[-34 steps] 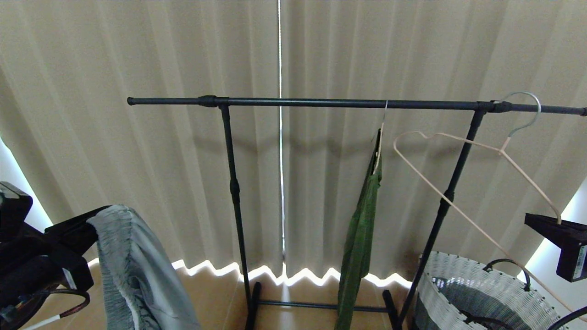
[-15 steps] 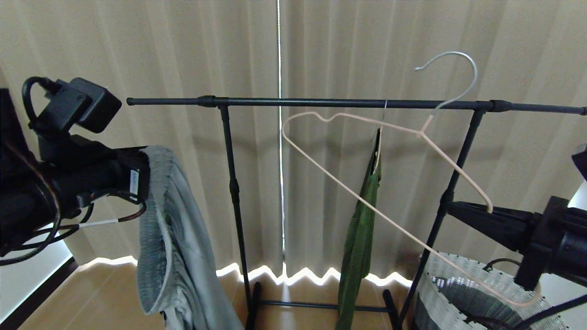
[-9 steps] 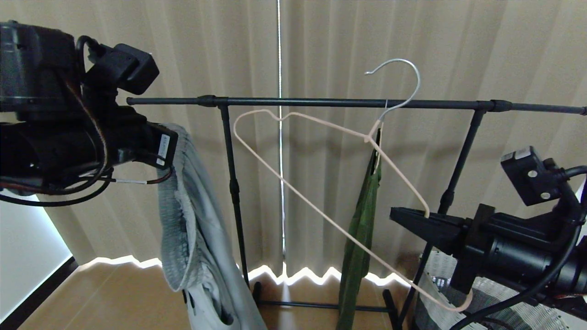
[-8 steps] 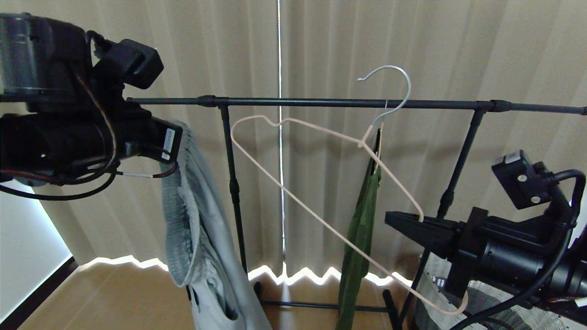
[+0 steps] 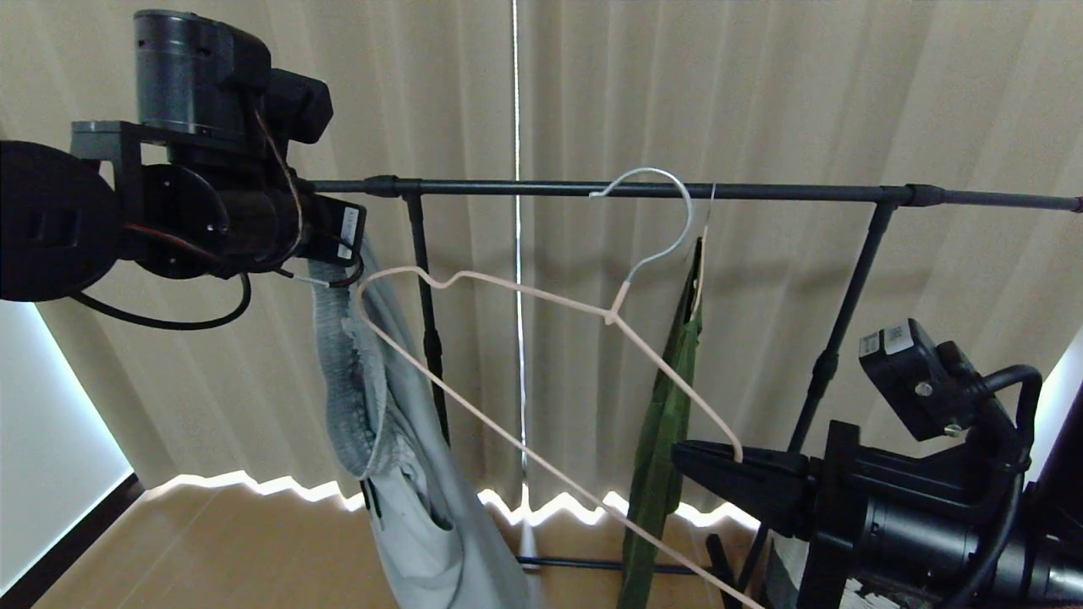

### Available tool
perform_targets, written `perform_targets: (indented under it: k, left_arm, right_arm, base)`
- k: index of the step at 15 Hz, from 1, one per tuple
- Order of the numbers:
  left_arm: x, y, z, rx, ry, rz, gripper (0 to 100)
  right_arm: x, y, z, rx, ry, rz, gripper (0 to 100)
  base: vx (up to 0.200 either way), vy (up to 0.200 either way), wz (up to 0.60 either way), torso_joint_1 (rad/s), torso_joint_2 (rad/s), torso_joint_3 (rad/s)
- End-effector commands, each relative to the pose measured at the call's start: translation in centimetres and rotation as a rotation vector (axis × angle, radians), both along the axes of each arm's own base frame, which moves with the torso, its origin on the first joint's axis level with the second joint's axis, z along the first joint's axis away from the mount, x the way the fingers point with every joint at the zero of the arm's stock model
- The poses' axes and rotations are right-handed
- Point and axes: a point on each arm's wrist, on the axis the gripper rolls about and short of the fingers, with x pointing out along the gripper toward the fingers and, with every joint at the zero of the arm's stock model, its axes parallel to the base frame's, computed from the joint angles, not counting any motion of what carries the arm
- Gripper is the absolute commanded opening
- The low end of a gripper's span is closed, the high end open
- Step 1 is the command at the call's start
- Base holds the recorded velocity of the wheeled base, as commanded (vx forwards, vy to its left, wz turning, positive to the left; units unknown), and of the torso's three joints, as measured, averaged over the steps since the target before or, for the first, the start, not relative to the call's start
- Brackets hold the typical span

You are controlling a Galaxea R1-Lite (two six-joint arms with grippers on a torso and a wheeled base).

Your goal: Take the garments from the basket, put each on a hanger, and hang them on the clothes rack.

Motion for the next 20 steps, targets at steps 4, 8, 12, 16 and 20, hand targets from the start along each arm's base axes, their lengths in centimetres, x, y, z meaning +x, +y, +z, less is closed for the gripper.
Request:
perform_targets:
  k: [4,8,12,16,20]
  left_arm:
    - [0.5,-1.1,-0.3,-0.001,0.007,-0.023,0]
    - [0.0,-0.9,0.7,0.011,0.0,-0.028,0]
    - [-0.4,-0.7,0.3,0.036,0.046,-0.009,0]
    - [-0.9,-0.6,-0.1,0.075,0.136,-0.011,0]
    - [-0.9,-1.1,0.4,0.062,0.117,-0.024,0]
  right_arm:
    - [0.4,1.4,-1.0,-0.028,0.039,0.027,0]
    - [2.5,3.5,-1.6,0.019,0.123,-0.06,0]
    - [3.6,4.4,-1.6,0.036,0.11,-0.149,0]
    - [3.3,5.0,-1.1,0.079,0.139,-0.137,0]
    - [2.0,5.9,-1.3,0.077,0.151,-0.082,0]
  base:
    - [0.0,0.0,0.0,0.0,0.0,0.0]
    - [0.0,0.0,0.0,0.0,0.0,0.0]
    - [0.0,0.0,0.0,0.0,0.0,0.0]
    - [0.0,0.0,0.0,0.0,0.0,0.0]
    - [0.0,0.0,0.0,0.0,0.0,0.0]
